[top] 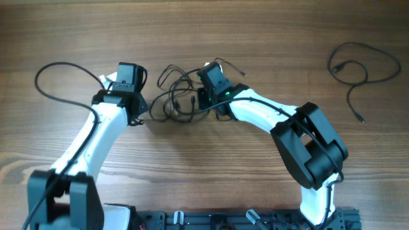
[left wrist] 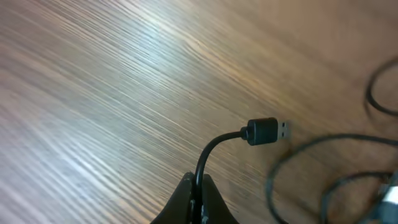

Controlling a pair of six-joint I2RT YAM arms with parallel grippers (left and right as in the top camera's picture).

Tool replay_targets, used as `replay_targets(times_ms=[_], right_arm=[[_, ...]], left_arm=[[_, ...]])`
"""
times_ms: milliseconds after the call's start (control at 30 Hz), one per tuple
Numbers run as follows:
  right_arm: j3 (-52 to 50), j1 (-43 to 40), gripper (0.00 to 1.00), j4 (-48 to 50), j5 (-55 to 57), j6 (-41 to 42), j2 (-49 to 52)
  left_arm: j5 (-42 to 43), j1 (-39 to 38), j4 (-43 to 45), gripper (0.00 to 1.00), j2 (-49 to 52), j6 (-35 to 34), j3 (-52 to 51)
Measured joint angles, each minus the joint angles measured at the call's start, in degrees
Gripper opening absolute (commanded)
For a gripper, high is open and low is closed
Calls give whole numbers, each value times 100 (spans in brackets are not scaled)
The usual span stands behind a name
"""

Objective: Untangle cables

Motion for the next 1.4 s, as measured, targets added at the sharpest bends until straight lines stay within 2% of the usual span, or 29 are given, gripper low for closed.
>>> replay_targets(times_ms=[233, 400, 467, 600, 767, 900, 1100, 1233, 1333, 1400], right_arm=[[0, 0, 4, 4, 90, 146, 0], [0, -24, 4, -28, 157, 170, 0], [0, -63, 4, -37, 199, 170, 0], [0, -87, 5, -33, 219, 170, 0], [0, -87, 17, -2, 170, 208, 0], [0, -87, 36, 105, -254, 35, -4], [0, -87, 38, 361, -1775, -468, -153], [0, -87, 48, 411, -2288, -551, -168], [0, -87, 49, 503, -2549, -553, -168], [0, -81, 54, 516, -2588, -542, -168]], left_arm=[[-463, 76, -50, 4, -175, -374, 0], [-446, 518, -59, 4, -190, -605, 0], [-286, 748, -37, 4, -199, -664, 0], [570, 1097, 157, 4, -199, -713, 0], [1381, 1099, 308, 4, -199, -682, 0], [1657, 1023, 321, 4, -199, -612, 0], [1775, 1008, 350, 4, -39, -573, 0], [1794, 1008, 479, 4, 433, -442, 0], [1858, 1003, 555, 4, 719, -313, 0], [1991, 1003, 662, 4, 793, -173, -2]])
